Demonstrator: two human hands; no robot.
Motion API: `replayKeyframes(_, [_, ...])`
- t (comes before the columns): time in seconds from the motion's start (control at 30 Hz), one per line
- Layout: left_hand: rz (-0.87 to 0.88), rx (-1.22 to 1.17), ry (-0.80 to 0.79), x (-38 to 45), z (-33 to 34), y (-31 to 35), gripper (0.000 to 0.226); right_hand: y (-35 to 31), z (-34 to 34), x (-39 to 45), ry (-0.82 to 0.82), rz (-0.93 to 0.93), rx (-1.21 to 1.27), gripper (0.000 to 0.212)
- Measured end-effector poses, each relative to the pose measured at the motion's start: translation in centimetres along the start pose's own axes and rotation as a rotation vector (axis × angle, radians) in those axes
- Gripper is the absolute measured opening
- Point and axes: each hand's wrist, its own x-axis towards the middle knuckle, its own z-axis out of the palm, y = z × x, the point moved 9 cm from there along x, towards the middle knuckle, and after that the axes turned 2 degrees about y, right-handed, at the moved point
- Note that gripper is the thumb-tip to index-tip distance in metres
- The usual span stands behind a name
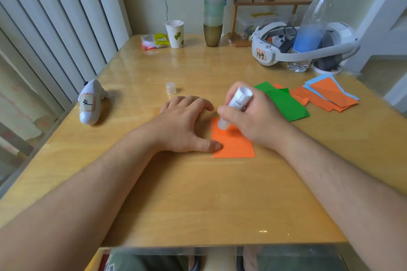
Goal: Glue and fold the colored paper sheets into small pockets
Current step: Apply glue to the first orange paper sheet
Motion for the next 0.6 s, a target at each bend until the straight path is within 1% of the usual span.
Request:
replayKeyframes(0.07, [-0.002,-0.004,-0.001,0.0,0.0,0.0,0.099,-0.3,1.0,-0.3,-0.08,0.012,-0.102,0.024])
replayKeyframes(0.13, [-0.004,-0.006,-0.006,0.0,0.0,0.0,0.101,-0.4,1.5,-0.5,-0.118,0.02,-0.135,0.022])
replayKeyframes(0.27, [-0.009,-0.007,-0.011,0.0,0.1,-0.1,0.103,-0.4,1.7,-0.5,-0.122,0.022,-0.143,0.025])
replayKeyframes(0.47, [-0.006,-0.019,-0.017,0.0,0.0,0.0,0.104,-0.1,2.4,-0.3,-0.179,0.039,-0.213,0.031])
replayKeyframes(0.6, [-0.008,-0.038,-0.021,-0.2,0.0,0.0,0.104,0.2,2.1,-0.5,-0.226,0.056,-0.189,0.028])
